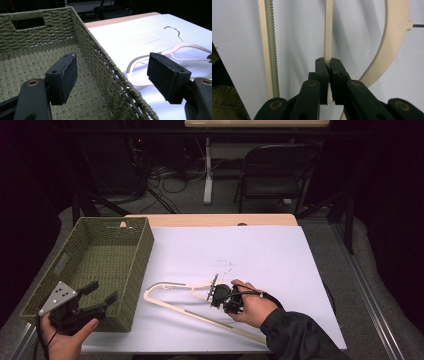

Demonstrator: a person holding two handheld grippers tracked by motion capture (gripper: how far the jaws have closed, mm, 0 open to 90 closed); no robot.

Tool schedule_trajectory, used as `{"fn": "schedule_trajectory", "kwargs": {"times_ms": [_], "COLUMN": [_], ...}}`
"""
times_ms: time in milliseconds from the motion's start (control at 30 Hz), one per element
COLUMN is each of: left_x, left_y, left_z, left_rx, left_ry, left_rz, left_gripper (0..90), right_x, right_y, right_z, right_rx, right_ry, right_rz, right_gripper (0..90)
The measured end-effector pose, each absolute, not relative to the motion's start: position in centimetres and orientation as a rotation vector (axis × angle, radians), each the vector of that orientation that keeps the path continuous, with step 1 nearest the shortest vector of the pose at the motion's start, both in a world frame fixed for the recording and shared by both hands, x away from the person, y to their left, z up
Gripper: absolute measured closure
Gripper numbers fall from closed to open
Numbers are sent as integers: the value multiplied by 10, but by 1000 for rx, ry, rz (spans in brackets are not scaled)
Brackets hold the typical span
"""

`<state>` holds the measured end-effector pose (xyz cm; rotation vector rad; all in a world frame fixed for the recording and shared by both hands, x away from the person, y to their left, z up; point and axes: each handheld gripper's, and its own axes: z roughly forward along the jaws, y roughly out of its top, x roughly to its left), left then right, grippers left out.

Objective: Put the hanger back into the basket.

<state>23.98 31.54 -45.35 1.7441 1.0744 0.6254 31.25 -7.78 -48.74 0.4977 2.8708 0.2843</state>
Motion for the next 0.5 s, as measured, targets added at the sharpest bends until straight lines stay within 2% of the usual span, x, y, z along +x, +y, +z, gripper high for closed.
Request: {"fn": "schedule_trajectory", "kwargs": {"times_ms": [333, 500], "left_x": [245, 246], "left_y": [300, 288], "left_z": [-452, -449], "left_rx": [1803, 1852], "left_ry": [1034, 981], "left_rz": [578, 548], "left_gripper": [254, 301], "right_x": [304, 297], "right_y": [-79, -82], "right_z": [-484, -479], "right_rx": [299, 191], "right_ry": [2821, 2780], "right_rz": [285, 287], "right_gripper": [858, 857]}}
